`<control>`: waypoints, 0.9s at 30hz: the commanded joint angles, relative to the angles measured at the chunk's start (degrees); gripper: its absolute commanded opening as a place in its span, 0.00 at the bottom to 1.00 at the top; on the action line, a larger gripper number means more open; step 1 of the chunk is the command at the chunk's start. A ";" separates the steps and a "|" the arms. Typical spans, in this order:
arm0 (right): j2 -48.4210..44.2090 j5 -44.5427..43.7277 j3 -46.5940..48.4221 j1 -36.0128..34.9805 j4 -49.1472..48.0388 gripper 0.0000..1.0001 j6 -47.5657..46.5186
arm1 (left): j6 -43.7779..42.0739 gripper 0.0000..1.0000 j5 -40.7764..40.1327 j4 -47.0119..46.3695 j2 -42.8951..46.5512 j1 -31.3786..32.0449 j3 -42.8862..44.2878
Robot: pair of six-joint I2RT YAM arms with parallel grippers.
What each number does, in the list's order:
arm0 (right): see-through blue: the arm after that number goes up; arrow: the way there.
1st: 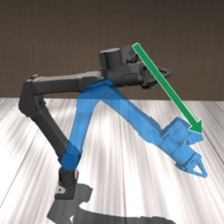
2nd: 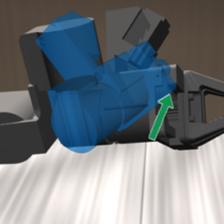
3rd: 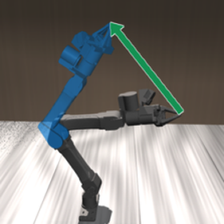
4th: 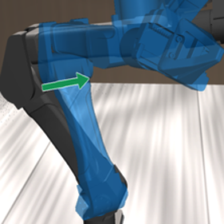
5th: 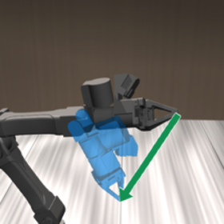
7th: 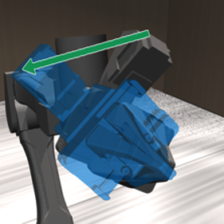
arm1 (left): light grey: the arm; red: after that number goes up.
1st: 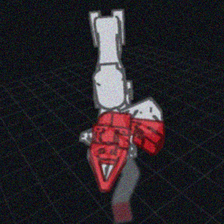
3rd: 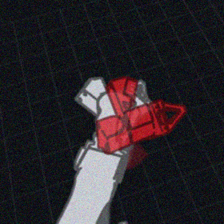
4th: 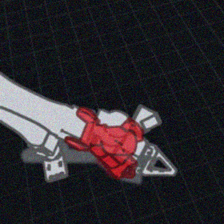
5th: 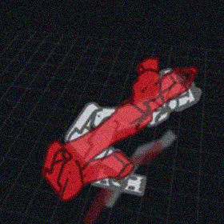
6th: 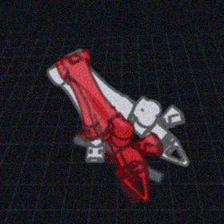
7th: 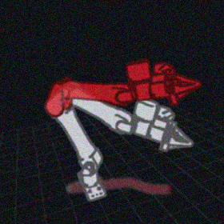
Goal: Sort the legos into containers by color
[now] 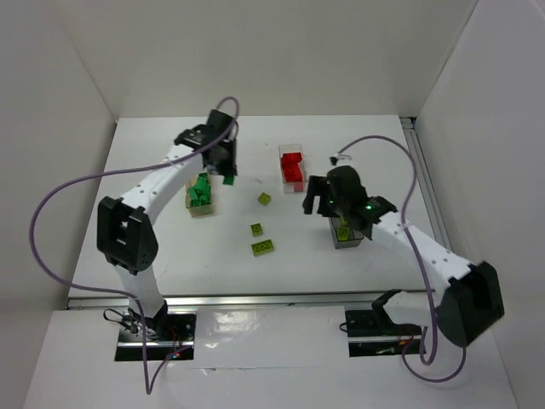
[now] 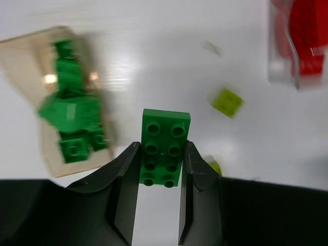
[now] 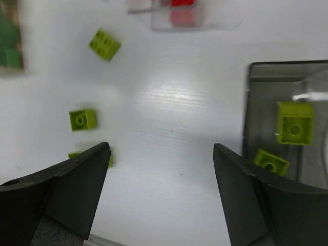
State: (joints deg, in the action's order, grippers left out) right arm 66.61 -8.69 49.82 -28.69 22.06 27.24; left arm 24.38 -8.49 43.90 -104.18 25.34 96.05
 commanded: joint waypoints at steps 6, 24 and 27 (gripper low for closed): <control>25.63 -6.15 18.19 -14.98 -1.06 0.90 -7.64 | 7.87 0.28 -6.97 2.59 -0.93 -11.97 1.94; 52.83 -6.96 36.75 -12.62 -6.24 0.90 -12.13 | 6.20 0.77 -3.20 6.20 -15.97 -18.93 13.02; 54.15 -5.64 37.97 -12.09 -6.77 0.88 -12.74 | 6.20 0.87 -3.73 6.20 -15.44 -18.40 12.23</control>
State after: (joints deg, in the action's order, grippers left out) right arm 119.98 -15.29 84.62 -41.15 18.50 15.46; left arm 31.38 -12.12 48.82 -119.87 6.15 107.26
